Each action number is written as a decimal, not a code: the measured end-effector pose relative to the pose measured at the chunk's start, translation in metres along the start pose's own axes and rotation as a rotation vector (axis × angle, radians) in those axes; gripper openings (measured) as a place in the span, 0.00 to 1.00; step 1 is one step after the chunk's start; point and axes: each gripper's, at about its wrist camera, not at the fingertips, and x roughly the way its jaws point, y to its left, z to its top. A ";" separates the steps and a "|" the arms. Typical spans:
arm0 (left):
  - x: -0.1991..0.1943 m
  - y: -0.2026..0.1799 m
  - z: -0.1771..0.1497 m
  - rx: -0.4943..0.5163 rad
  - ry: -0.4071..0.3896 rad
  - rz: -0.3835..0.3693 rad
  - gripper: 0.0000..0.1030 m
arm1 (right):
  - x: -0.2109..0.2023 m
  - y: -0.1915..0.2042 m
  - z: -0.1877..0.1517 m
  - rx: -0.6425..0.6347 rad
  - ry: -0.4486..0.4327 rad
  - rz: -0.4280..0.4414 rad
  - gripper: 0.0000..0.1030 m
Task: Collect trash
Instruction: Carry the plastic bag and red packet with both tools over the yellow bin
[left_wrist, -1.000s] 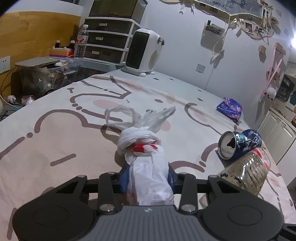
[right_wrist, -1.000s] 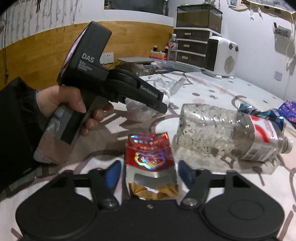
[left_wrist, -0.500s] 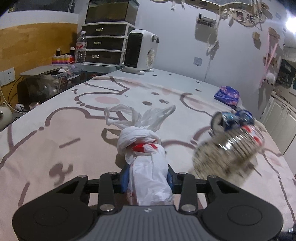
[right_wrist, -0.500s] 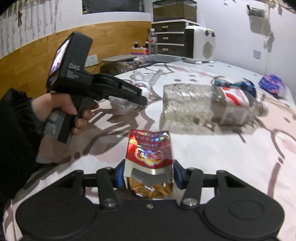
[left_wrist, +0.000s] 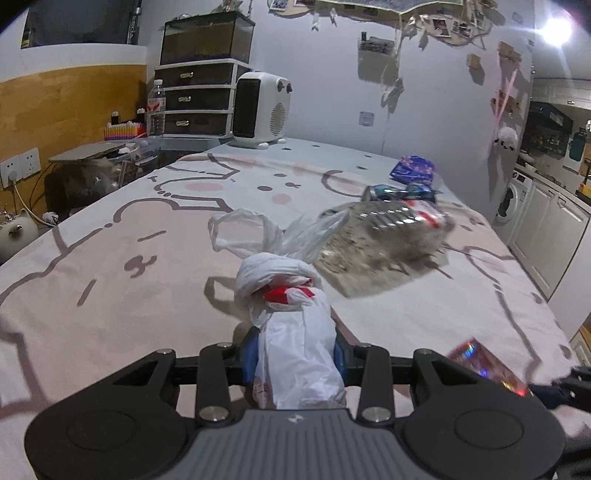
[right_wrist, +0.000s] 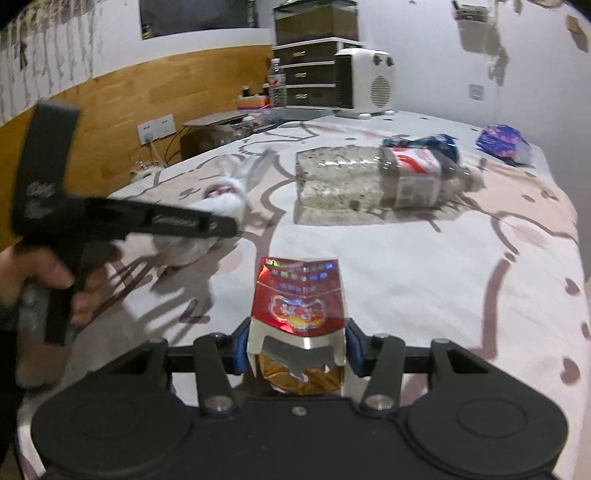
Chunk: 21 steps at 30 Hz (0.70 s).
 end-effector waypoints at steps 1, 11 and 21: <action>-0.006 -0.003 -0.004 0.000 0.002 -0.003 0.38 | -0.004 -0.002 -0.002 0.010 -0.004 -0.006 0.48; -0.057 -0.038 -0.038 -0.010 -0.023 -0.002 0.38 | -0.055 -0.022 -0.024 0.075 -0.072 -0.105 0.48; -0.105 -0.080 -0.054 0.026 -0.087 -0.015 0.38 | -0.104 -0.041 -0.043 0.127 -0.138 -0.153 0.48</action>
